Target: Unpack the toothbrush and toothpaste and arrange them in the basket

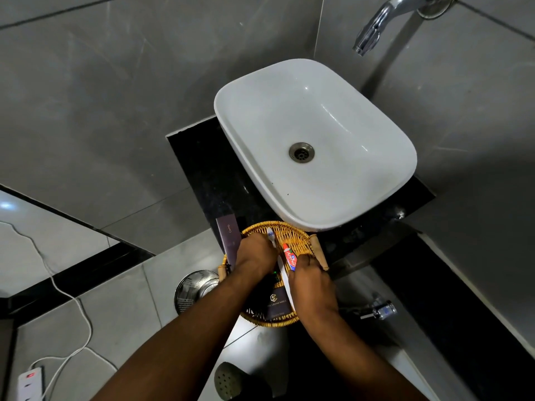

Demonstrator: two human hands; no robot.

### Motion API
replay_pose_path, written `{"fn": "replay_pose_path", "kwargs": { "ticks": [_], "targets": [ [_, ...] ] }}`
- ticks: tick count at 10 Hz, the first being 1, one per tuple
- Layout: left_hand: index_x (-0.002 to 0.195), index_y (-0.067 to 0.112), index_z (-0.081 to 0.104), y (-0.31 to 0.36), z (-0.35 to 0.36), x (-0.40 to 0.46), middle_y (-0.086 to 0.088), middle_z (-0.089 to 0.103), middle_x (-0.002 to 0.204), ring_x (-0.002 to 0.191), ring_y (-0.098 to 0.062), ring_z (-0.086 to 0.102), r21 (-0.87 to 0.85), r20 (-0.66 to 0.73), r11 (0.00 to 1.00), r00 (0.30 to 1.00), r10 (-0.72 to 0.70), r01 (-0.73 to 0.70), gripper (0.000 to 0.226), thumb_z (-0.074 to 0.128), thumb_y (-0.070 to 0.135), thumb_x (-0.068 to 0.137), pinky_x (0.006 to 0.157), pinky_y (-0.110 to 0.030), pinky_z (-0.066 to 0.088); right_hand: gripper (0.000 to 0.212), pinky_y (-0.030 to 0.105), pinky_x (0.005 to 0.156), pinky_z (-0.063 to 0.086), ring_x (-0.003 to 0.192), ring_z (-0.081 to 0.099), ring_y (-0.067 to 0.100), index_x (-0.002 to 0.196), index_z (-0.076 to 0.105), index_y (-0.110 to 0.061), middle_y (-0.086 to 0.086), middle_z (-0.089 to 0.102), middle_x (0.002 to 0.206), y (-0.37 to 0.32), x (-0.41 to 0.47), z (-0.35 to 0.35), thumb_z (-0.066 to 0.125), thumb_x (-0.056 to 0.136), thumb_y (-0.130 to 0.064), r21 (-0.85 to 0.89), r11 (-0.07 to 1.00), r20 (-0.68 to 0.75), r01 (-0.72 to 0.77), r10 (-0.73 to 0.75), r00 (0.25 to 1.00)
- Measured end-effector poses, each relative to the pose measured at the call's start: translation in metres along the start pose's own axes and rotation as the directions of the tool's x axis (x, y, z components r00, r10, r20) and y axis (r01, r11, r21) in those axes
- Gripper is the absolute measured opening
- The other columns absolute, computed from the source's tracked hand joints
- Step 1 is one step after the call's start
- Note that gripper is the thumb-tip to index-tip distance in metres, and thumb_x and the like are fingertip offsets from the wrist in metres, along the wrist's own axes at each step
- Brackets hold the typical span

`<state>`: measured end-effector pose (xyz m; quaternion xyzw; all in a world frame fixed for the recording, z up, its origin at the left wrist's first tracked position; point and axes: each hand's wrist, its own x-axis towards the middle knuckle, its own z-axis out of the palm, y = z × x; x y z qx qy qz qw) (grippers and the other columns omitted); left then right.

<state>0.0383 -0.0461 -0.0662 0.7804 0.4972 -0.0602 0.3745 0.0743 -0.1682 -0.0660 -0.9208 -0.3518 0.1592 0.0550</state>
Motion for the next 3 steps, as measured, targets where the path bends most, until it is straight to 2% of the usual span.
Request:
{"fn": "replay_pose_path", "kwargs": {
  "ticks": [1, 2, 3],
  "targets": [
    [0.08, 0.004, 0.072, 0.001, -0.005, -0.004, -0.015, 0.074, 0.086, 0.081, -0.031, 0.069, -0.012, -0.023, 1.0, 1.0, 0.02, -0.02, 0.025, 0.055, 0.021, 0.088, 0.066, -0.027, 0.047, 0.017, 0.035, 0.072, 0.056, 0.091, 0.068, 0.028, 0.108, 0.053, -0.007, 0.014, 0.066, 0.108, -0.002, -0.002, -0.009, 0.044, 0.097, -0.016, -0.012, 1.0, -0.015, 0.026, -0.026, 1.0],
    [0.074, 0.007, 0.069, 0.001, -0.024, -0.011, -0.013, 0.07, 0.079, 0.062, -0.022, 0.061, 0.019, -0.049, 1.0, 0.999, 0.019, -0.018, 0.023, 0.056, 0.021, 0.086, 0.056, -0.023, 0.044, 0.017, 0.037, 0.073, 0.054, 0.091, 0.066, 0.033, 0.102, 0.057, -0.006, 0.016, 0.065, 0.104, -0.003, -0.002, -0.033, 0.045, 0.097, -0.017, 0.051, 0.997, -0.037, 0.062, -0.06, 0.998],
    [0.07, 0.015, 0.066, -0.002, -0.048, -0.018, -0.004, 0.063, 0.07, 0.056, -0.016, 0.053, 0.034, -0.094, 0.998, 0.994, 0.049, -0.046, 0.021, 0.059, 0.028, 0.084, 0.053, -0.023, 0.039, 0.014, 0.037, 0.067, 0.051, 0.083, 0.066, 0.034, 0.09, 0.06, -0.006, 0.016, 0.068, 0.094, -0.002, 0.002, -0.06, 0.048, 0.094, -0.014, 0.078, 0.985, -0.118, 0.152, -0.142, 0.983]
  ]
}}
